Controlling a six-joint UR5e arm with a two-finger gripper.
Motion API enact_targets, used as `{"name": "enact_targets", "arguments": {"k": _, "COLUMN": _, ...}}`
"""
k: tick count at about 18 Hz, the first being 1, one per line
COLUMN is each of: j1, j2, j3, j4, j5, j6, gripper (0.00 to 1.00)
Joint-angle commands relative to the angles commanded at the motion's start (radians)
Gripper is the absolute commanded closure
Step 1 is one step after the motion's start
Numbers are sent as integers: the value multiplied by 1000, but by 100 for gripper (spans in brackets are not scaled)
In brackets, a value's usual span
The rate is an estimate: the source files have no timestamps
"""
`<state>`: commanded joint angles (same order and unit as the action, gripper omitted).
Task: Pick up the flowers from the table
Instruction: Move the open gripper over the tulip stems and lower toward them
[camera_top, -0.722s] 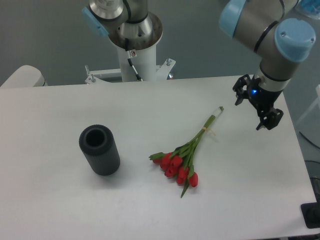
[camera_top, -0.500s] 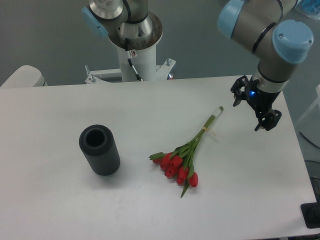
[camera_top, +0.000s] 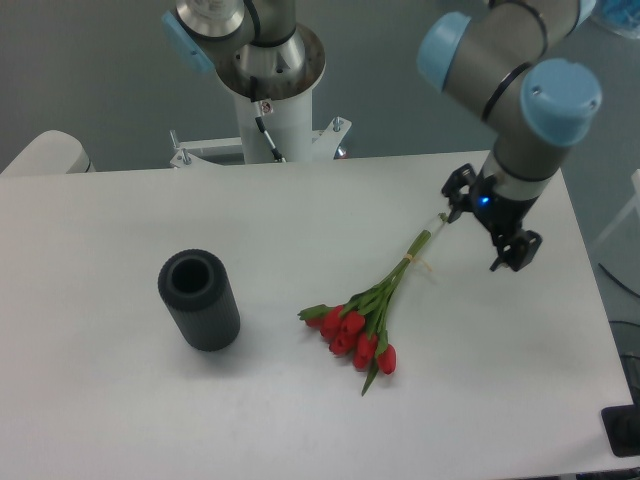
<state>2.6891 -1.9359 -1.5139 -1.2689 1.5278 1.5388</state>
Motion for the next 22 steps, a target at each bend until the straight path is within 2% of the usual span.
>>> {"name": "enact_targets", "arguments": {"k": 4, "j1": -22, "j2": -8, "j3": -83, "j4": 114, "j5": -3, "j6": -84, "gripper": 0}}
{"name": "enact_targets", "arguments": {"k": 9, "j1": -23, "j2": -21, "j3": -153, "j4": 126, "j5": 34, "j6": -89, "gripper": 0}}
{"name": "enact_targets", "arguments": {"k": 13, "j1": -22, "j2": -8, "j3": -209, "j4": 134, "j5": 46, "j6": -130, "gripper": 0}}
{"name": "enact_targets", "arguments": {"k": 15, "j1": -25, "j2": -8, "j3": -235, "j4": 187, "j5": 45, "j6": -210, "gripper": 0}}
{"name": "enact_targets", "arguments": {"k": 17, "j1": -72, "j2": -11, "j3": -252, "j4": 250, "j5": 48, "j6": -375, "gripper": 0}}
{"name": "enact_targets", "arguments": {"k": 18, "j1": -87, "j2": -18, "j3": -253, "j4": 270, "j5": 48, "j6": -416, "gripper": 0}}
{"name": "enact_targets", "arguments": {"k": 22, "j1": -101, "j2": -26, "j3": -272, "j4": 293, "j5": 45, "j6": -431, "gripper": 0}}
